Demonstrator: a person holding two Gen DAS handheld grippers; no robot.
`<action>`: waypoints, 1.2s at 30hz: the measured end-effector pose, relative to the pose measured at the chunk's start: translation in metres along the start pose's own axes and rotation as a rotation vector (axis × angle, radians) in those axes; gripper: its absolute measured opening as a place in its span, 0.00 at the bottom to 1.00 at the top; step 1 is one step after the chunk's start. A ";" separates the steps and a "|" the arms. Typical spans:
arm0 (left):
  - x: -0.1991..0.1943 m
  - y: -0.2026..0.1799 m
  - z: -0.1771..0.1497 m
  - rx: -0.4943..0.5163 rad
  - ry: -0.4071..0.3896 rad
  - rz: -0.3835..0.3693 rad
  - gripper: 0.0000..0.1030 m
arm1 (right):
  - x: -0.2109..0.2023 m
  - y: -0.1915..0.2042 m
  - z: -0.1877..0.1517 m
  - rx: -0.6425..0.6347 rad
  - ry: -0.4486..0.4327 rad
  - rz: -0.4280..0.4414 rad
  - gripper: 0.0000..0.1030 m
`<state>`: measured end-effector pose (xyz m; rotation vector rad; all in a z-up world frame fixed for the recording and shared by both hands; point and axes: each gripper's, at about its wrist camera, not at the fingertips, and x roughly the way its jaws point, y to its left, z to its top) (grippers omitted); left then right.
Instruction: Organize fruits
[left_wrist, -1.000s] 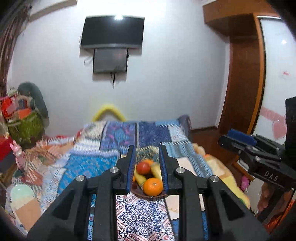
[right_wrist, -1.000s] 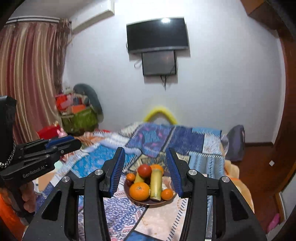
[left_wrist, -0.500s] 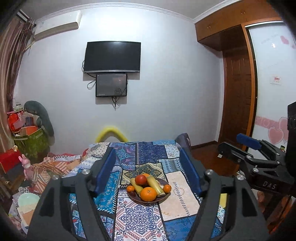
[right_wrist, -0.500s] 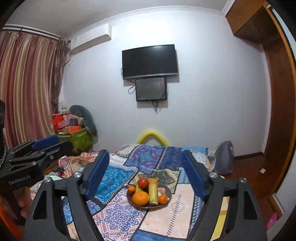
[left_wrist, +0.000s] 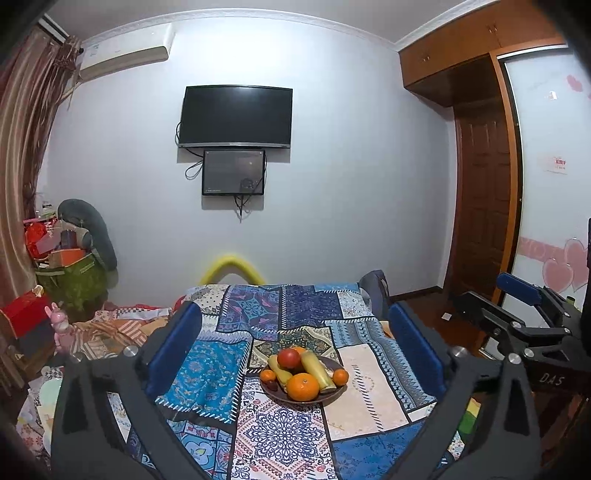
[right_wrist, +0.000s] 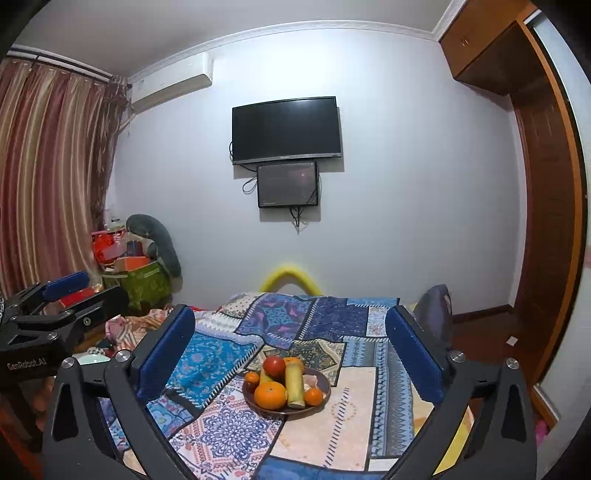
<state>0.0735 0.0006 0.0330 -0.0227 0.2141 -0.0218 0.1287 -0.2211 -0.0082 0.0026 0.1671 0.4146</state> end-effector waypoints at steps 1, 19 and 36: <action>0.000 0.000 0.000 0.000 0.001 0.000 1.00 | -0.001 0.000 -0.001 -0.001 0.000 0.000 1.00; 0.000 -0.002 -0.002 0.004 0.006 -0.013 1.00 | -0.009 -0.004 0.001 0.008 -0.014 -0.009 1.00; 0.000 -0.005 -0.003 0.013 0.010 -0.026 1.00 | -0.013 -0.007 0.001 0.015 -0.024 -0.010 1.00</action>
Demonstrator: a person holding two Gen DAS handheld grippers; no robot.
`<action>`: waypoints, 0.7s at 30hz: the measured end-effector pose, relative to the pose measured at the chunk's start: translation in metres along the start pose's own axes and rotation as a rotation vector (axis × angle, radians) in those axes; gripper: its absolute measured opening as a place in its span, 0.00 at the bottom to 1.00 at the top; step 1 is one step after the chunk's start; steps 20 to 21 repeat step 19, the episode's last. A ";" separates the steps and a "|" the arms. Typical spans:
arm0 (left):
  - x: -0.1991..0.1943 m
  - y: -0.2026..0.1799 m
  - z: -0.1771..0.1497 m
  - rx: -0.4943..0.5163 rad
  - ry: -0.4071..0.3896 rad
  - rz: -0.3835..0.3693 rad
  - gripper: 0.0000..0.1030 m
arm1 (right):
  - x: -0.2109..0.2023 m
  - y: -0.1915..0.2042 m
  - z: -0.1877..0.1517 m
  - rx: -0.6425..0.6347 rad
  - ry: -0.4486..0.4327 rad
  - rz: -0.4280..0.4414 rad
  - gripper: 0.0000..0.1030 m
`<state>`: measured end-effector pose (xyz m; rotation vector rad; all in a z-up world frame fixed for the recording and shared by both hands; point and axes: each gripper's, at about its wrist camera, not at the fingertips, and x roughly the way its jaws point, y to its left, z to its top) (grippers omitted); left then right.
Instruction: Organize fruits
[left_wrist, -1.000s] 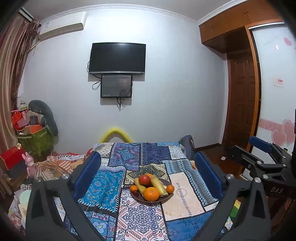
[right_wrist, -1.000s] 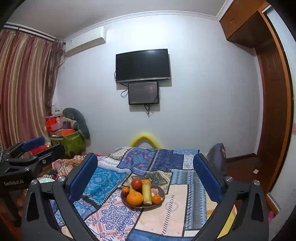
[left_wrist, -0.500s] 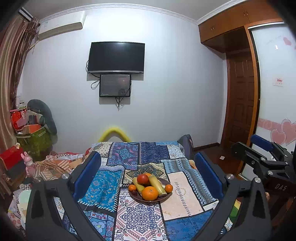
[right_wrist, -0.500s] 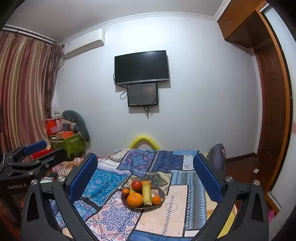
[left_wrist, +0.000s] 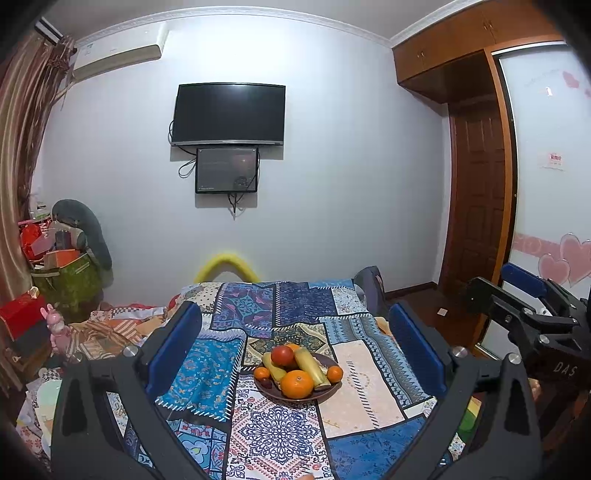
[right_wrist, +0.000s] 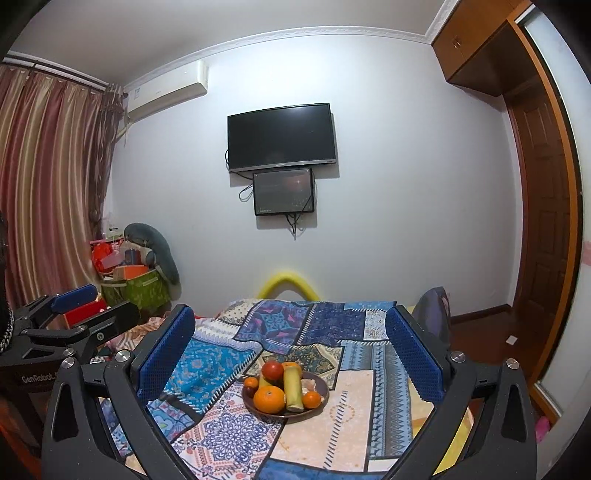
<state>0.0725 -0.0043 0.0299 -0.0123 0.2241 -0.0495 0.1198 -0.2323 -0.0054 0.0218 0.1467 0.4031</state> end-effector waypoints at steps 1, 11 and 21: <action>0.000 0.000 0.000 0.000 0.002 -0.002 1.00 | 0.000 0.000 0.000 0.000 0.000 0.000 1.00; 0.002 -0.002 -0.001 0.001 0.013 -0.017 1.00 | 0.000 0.000 0.001 0.000 -0.001 -0.001 1.00; 0.003 -0.002 -0.001 0.002 0.016 -0.020 1.00 | -0.001 0.000 0.001 0.000 -0.001 -0.001 1.00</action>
